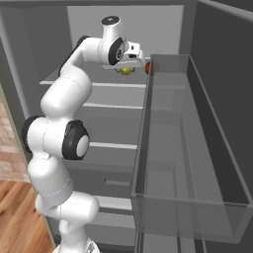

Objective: Gather the tomato and lemon from the fridge and place them on a tray on the dining counter. Then gather the steaks from the fridge and place them on the other tray.

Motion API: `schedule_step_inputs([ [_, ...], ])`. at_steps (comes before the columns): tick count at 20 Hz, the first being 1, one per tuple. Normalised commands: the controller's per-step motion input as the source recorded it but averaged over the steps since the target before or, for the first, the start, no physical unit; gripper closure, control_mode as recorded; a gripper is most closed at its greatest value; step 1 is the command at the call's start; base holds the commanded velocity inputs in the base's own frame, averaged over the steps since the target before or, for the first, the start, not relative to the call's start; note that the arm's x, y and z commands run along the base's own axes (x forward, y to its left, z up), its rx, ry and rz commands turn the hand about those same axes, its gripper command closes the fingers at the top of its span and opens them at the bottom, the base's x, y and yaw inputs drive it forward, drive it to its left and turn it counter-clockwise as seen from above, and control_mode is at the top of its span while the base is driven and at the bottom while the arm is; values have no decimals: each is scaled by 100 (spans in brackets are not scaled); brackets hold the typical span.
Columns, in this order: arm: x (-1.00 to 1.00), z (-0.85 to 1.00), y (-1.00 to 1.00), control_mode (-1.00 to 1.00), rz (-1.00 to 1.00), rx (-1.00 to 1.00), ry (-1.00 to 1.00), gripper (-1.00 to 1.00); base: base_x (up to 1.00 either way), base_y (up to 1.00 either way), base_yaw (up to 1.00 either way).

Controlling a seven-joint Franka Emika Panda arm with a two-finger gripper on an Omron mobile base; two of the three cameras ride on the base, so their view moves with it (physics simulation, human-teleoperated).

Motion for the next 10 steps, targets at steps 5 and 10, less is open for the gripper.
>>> schedule_step_inputs([
  [5,-80,-20,5,-100,-1,0,-12,100,0,0,0],
  [10,-100,-6,14,-100,-1,0,-23,100,0,0,0],
])
